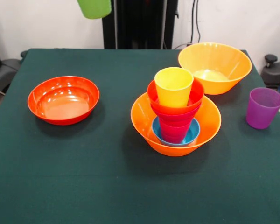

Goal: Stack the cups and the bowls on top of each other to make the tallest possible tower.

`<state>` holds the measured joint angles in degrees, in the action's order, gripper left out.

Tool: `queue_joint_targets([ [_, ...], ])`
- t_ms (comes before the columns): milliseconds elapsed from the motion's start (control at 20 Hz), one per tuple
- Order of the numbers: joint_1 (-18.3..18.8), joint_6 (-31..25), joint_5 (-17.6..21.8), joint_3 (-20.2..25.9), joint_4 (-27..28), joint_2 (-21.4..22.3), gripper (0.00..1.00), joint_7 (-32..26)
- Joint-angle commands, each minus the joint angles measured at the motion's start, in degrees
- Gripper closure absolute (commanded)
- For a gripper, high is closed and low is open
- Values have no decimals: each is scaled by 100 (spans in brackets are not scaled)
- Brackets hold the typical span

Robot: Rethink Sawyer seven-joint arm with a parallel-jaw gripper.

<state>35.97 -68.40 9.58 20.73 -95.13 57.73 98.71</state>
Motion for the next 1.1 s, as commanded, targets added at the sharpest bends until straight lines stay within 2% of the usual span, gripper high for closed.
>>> queue_joint_targets([
  [50, -445, -146, -83, 103, 896, -643, 100, 1087],
  [300, -675, 715, 184, 10, 916, -954, 100, 970],
  [500, -850, 896, 367, -158, 1452, -1413, 100, 1172],
  [650, -1013, 447, 432, -302, 2152, -1798, 100, 1343],
  [850, -1152, 119, 332, -438, 2733, -2184, 100, 1486],
  [1100, -1283, -20, 184, -543, 2892, -2330, 100, 1478],
])
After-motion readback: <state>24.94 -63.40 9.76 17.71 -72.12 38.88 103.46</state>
